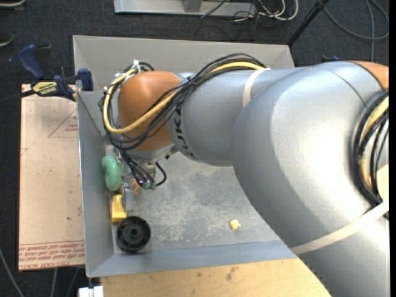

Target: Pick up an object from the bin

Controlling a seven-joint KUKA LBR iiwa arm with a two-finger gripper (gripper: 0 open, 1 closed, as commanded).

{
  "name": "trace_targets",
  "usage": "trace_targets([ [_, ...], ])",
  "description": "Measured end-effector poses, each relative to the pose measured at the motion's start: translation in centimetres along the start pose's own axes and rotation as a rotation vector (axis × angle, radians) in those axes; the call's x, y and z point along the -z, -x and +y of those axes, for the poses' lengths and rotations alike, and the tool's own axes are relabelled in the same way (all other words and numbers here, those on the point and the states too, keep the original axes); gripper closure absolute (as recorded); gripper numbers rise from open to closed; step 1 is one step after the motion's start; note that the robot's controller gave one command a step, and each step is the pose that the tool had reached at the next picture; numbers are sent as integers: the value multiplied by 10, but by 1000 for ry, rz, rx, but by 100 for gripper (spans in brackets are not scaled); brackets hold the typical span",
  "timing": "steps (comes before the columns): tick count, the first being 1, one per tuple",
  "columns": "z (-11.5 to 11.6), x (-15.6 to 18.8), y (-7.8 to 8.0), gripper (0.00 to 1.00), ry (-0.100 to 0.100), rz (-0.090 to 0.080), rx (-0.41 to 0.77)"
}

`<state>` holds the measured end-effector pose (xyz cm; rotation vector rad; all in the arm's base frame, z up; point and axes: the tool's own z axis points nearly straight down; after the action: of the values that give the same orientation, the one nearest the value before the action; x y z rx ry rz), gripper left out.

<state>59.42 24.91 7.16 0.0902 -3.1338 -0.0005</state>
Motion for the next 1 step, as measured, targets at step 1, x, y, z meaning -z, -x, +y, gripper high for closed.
trace_targets([
  [1,-3,1,1,0,-7,-11,348],
])
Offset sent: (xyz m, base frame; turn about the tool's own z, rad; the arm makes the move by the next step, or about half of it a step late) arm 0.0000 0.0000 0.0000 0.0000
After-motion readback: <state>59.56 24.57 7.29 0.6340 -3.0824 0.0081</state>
